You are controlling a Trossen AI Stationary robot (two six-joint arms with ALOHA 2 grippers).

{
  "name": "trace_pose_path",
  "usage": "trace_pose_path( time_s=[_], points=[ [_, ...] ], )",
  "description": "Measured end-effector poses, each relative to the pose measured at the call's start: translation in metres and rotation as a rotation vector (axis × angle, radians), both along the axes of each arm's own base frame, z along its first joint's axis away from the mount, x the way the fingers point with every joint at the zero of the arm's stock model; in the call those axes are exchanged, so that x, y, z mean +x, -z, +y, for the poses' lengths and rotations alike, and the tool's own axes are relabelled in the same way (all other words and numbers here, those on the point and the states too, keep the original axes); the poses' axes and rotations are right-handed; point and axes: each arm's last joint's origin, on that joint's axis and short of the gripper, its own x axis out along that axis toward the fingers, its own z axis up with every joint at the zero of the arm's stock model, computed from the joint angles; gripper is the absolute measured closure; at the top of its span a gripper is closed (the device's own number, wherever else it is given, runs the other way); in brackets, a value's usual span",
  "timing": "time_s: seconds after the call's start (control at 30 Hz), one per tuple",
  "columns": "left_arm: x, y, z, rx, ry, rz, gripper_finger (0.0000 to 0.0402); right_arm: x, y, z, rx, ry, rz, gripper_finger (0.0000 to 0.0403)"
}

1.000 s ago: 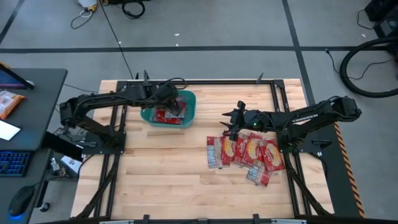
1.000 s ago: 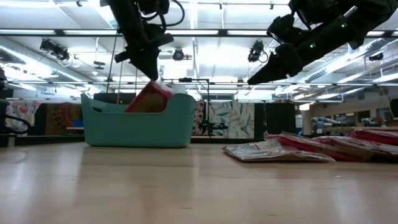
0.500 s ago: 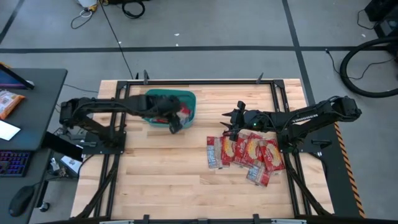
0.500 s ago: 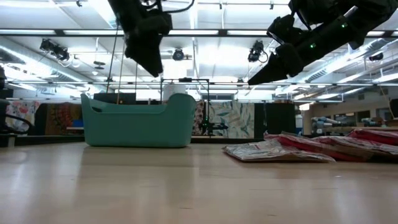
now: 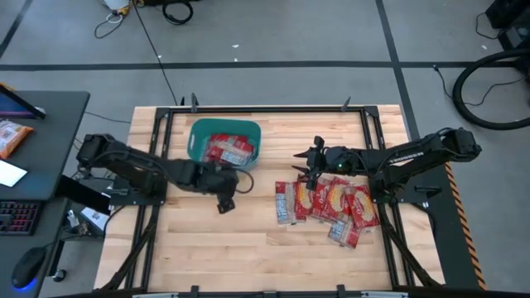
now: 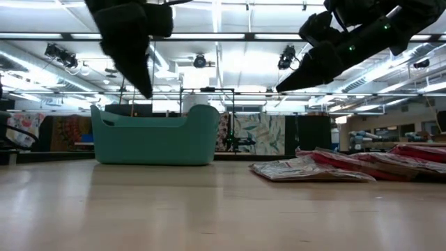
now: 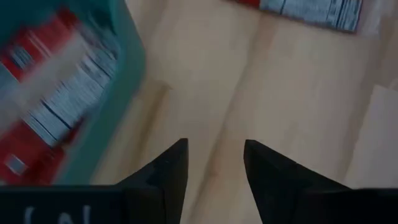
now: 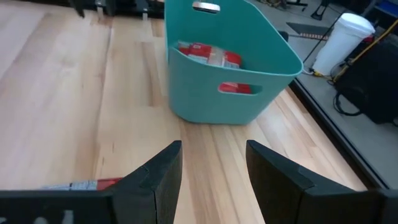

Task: Sort popcorn bags into baskets
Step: Put the red popcorn pack into the green bin

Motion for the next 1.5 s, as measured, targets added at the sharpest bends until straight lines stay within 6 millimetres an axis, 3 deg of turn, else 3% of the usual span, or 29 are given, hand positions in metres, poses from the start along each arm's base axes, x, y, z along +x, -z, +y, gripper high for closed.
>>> trace_pose_path(
  time_s=[0.23,0.47,0.67,0.9,1.27,1.5],
  points=[
    [-0.007,0.027,-0.019,-0.012,0.042,-0.07,0.0242,0.004,0.0,0.002,0.007,-0.006,-0.033,0.022],
    [-0.009,0.039,-0.027,0.055,0.13,-0.119,0.0242,0.022,0.024,0.004,0.071,-0.013,-0.024,0.022],
    [-0.008,0.045,-0.034,0.119,0.226,-0.218,0.0242,0.04,0.037,0.024,0.163,-0.014,0.076,0.022],
    [-0.011,0.052,-0.037,0.119,0.278,-0.216,0.0242,0.057,0.029,0.048,0.178,0.024,0.176,0.022],
    [-0.014,0.049,-0.054,0.083,0.375,-0.25,0.0242,0.061,0.038,0.081,0.293,0.104,0.224,0.022],
    [-0.016,0.045,-0.07,0.047,0.413,-0.323,0.0242,0.052,0.048,0.095,0.313,0.2,0.254,0.022]
  ],
)
